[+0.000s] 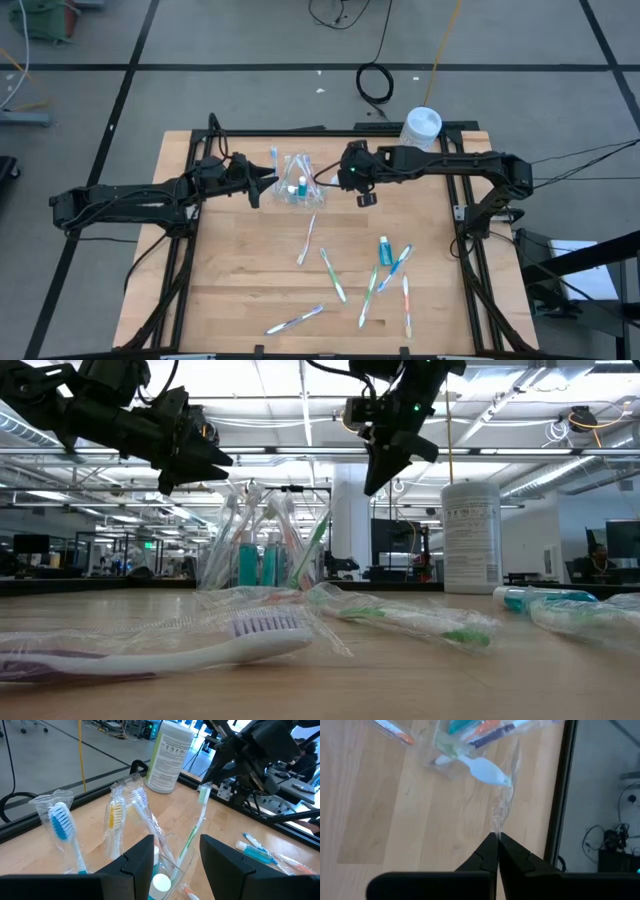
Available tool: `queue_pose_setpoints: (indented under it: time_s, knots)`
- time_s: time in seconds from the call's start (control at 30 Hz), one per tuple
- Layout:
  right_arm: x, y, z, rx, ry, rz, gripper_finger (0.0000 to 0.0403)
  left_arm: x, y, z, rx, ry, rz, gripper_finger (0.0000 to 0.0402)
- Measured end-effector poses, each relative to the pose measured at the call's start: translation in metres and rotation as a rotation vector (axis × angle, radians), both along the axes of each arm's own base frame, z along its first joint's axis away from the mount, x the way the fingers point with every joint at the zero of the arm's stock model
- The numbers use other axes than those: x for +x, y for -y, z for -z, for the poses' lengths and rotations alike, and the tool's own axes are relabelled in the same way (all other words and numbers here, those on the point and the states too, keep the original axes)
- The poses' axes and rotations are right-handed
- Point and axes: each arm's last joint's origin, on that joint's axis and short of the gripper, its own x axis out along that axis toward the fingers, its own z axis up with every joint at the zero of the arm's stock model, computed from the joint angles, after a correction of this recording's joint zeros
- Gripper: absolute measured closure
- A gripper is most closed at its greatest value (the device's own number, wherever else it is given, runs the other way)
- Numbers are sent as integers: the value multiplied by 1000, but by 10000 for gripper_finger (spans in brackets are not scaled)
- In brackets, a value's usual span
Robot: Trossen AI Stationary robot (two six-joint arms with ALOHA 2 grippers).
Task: Pick & Place toothbrushing station
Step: Put the plastic cover of the green toothbrush into the transparent organizer
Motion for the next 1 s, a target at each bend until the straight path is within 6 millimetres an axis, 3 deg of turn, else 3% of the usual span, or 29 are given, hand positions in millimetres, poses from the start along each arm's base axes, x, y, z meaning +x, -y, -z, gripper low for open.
queue_pose_setpoints:
  time_s: [0.67, 0.87, 1.0]
  knots:
    - [9, 2, -6, -96, 59, -111, 403, 0, 0, 0, -1, 0, 0, 236]
    - [24, -1, -21, -165, 262, -136, 403, 0, 0, 0, -1, 1, 0, 236]
    - [35, -18, -33, -74, 477, -62, 403, 0, 0, 0, -3, 1, -1, 236]
